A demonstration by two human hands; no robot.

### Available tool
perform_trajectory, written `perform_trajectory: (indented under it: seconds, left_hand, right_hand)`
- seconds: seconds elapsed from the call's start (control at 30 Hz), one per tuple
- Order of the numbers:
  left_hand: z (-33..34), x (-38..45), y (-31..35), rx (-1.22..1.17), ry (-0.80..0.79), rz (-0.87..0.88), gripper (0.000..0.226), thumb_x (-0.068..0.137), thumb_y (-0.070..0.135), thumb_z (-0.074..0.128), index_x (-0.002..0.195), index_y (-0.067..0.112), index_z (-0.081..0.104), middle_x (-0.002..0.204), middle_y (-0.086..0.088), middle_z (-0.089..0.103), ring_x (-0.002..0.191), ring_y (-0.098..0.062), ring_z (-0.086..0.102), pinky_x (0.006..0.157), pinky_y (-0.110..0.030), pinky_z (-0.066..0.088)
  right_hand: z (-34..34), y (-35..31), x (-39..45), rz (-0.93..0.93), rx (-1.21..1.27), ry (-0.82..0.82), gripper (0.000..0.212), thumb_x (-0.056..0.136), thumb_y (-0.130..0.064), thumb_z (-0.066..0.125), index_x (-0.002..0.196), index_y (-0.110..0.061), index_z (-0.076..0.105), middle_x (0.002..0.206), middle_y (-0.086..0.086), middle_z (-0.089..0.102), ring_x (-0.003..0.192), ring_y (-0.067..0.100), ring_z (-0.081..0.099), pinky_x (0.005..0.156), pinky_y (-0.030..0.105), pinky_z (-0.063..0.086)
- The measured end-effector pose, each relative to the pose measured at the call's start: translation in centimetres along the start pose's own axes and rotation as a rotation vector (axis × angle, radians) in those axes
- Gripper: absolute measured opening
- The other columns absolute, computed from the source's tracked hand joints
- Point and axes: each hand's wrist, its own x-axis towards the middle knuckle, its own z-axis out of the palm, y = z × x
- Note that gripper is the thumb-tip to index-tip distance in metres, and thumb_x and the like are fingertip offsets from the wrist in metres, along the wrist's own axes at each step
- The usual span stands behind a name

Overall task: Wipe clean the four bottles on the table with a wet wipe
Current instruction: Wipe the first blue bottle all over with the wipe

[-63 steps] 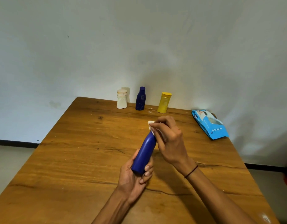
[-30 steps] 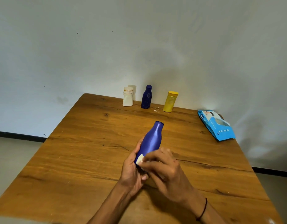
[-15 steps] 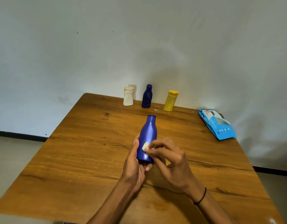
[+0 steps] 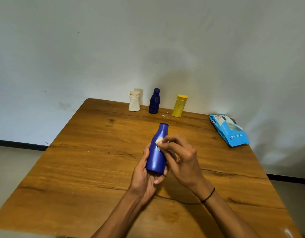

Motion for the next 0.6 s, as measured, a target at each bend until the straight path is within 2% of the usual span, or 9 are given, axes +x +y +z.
perform_trajectory:
  seconds: [0.07, 0.13, 0.17, 0.2, 0.27, 0.33, 0.4, 0.5, 0.6]
  left_hand:
    - [-0.6, 0.6, 0.4, -0.082, 0.008, -0.020, 0.059, 0.106, 0.047, 0.049, 0.141, 0.001, 0.055, 0.092, -0.018, 0.065, 0.058, -0.020, 0.065, 0.039, -0.024, 0.050]
    - [-1.5, 1.0, 0.5, -0.140, 0.011, -0.045, 0.074, 0.104, 0.050, 0.059, 0.156, 0.001, 0.040, 0.104, -0.020, 0.062, 0.080, -0.024, 0.071, 0.065, -0.032, 0.063]
    - [-2.1, 1.1, 0.6, -0.145, 0.006, -0.046, 0.079, 0.103, 0.050, 0.063, 0.160, 0.004, 0.034, 0.108, -0.022, 0.061, 0.089, -0.027, 0.070, 0.076, -0.036, 0.064]
    - [-2.2, 1.1, 0.5, -0.145, -0.019, -0.047, 0.081, 0.102, 0.049, 0.064, 0.162, 0.006, 0.030, 0.109, -0.022, 0.060, 0.090, -0.027, 0.070, 0.077, -0.037, 0.064]
    - [-1.6, 0.6, 0.3, -0.129, -0.096, -0.052, 0.072, 0.104, 0.045, 0.060, 0.162, 0.010, 0.032, 0.103, -0.019, 0.061, 0.074, -0.022, 0.070, 0.056, -0.031, 0.061]
    - [-1.1, 0.2, 0.0, -0.103, -0.099, -0.023, 0.058, 0.106, 0.040, 0.049, 0.158, 0.017, 0.039, 0.101, -0.016, 0.070, 0.063, -0.018, 0.068, 0.040, -0.026, 0.051]
    - [-0.5, -0.2, -0.3, -0.067, -0.098, -0.013, 0.053, 0.105, 0.040, 0.043, 0.154, 0.022, 0.047, 0.107, -0.016, 0.072, 0.064, -0.022, 0.067, 0.036, -0.025, 0.047]
    - [-0.4, -0.5, -0.7, -0.037, -0.100, 0.006, 0.042, 0.107, 0.040, 0.042, 0.144, 0.029, 0.060, 0.111, -0.021, 0.067, 0.067, -0.026, 0.060, 0.040, -0.025, 0.044]
    - [-0.4, -0.5, -0.4, -0.111, -0.105, 0.013, 0.048, 0.106, 0.044, 0.043, 0.147, 0.023, 0.058, 0.114, -0.019, 0.068, 0.067, -0.021, 0.061, 0.041, -0.025, 0.046]
  right_hand:
    - [0.5, -1.3, -1.6, -0.091, 0.041, -0.093, 0.019, 0.091, 0.005, 0.073, 0.108, -0.004, 0.076, 0.118, 0.008, 0.066, 0.110, 0.023, 0.062, 0.090, 0.041, 0.052]
    - [1.0, -2.0, -3.1, -0.188, 0.053, -0.189, 0.016, 0.093, 0.001, 0.070, 0.108, -0.003, 0.076, 0.118, 0.009, 0.066, 0.105, 0.023, 0.063, 0.090, 0.043, 0.049]
    - [1.1, -2.0, -3.5, -0.210, 0.049, -0.208, 0.016, 0.095, -0.001, 0.068, 0.108, -0.004, 0.076, 0.118, 0.009, 0.067, 0.104, 0.023, 0.062, 0.090, 0.042, 0.048]
    - [1.2, -1.9, -3.5, -0.208, 0.047, -0.201, 0.016, 0.095, -0.001, 0.068, 0.108, -0.004, 0.076, 0.117, 0.009, 0.067, 0.104, 0.021, 0.062, 0.090, 0.040, 0.048]
    - [1.1, -1.4, -3.1, -0.164, 0.040, -0.144, 0.020, 0.091, 0.003, 0.072, 0.109, -0.004, 0.077, 0.116, 0.008, 0.066, 0.106, 0.019, 0.061, 0.090, 0.038, 0.049]
    - [0.8, -1.0, -2.0, -0.100, 0.010, -0.085, 0.022, 0.090, 0.004, 0.073, 0.109, -0.005, 0.077, 0.119, 0.005, 0.063, 0.109, 0.019, 0.060, 0.091, 0.037, 0.051]
    - [0.6, -0.5, -0.4, -0.047, -0.025, -0.033, 0.021, 0.091, 0.004, 0.074, 0.110, -0.005, 0.075, 0.118, 0.006, 0.063, 0.112, 0.020, 0.059, 0.093, 0.038, 0.052]
    - [0.6, 0.0, 1.7, 0.037, -0.062, 0.043, 0.020, 0.091, 0.002, 0.073, 0.110, -0.005, 0.073, 0.119, 0.008, 0.064, 0.114, 0.020, 0.060, 0.097, 0.041, 0.053]
    - [0.8, -0.9, 1.4, 0.023, -0.024, 0.016, 0.019, 0.090, 0.001, 0.071, 0.108, -0.004, 0.073, 0.119, 0.006, 0.063, 0.116, 0.016, 0.060, 0.099, 0.039, 0.053]
